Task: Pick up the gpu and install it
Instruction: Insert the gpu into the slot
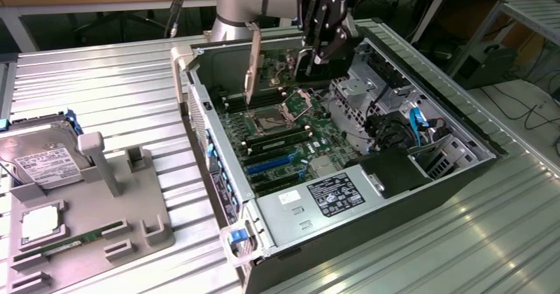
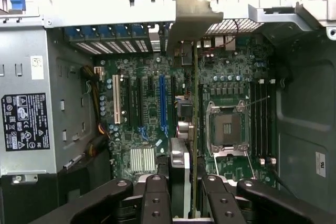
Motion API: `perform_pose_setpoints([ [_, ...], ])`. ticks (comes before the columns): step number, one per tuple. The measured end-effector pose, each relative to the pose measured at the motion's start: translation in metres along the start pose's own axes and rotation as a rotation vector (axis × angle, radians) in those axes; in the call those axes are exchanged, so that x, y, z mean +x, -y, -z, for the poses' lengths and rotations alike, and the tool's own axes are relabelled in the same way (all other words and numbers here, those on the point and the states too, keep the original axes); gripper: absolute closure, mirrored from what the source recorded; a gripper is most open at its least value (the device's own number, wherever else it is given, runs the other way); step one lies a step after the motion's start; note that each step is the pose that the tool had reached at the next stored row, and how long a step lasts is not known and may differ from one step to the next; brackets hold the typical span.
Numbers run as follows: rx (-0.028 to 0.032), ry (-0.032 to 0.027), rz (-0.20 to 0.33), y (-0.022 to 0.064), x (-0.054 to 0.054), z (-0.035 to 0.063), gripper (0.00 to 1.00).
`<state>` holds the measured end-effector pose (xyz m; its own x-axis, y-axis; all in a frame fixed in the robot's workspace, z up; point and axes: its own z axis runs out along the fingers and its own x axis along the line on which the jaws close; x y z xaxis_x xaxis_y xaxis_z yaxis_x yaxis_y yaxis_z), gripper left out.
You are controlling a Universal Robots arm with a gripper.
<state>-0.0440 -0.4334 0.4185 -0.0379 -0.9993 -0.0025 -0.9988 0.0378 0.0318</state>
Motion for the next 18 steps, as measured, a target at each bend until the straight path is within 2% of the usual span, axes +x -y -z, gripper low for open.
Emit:
perform_pose_setpoints([
  [8,0.0003,0.0002,0.028,0.0035,-0.002,-0.0122,0.72],
  [11,0.0030,0.0001,0.029,0.0034,-0.006,-0.0156,0.72],
  [14,0.0090,-0.0013,0.029,0.0031,-0.013,-0.0182,0.72],
  [15,0.0135,-0.0037,0.030,0.0029,-0.018,-0.0191,0.72],
  [18,0.0249,-0.0044,0.041,0.0029,-0.019,-0.0215,0.72],
])
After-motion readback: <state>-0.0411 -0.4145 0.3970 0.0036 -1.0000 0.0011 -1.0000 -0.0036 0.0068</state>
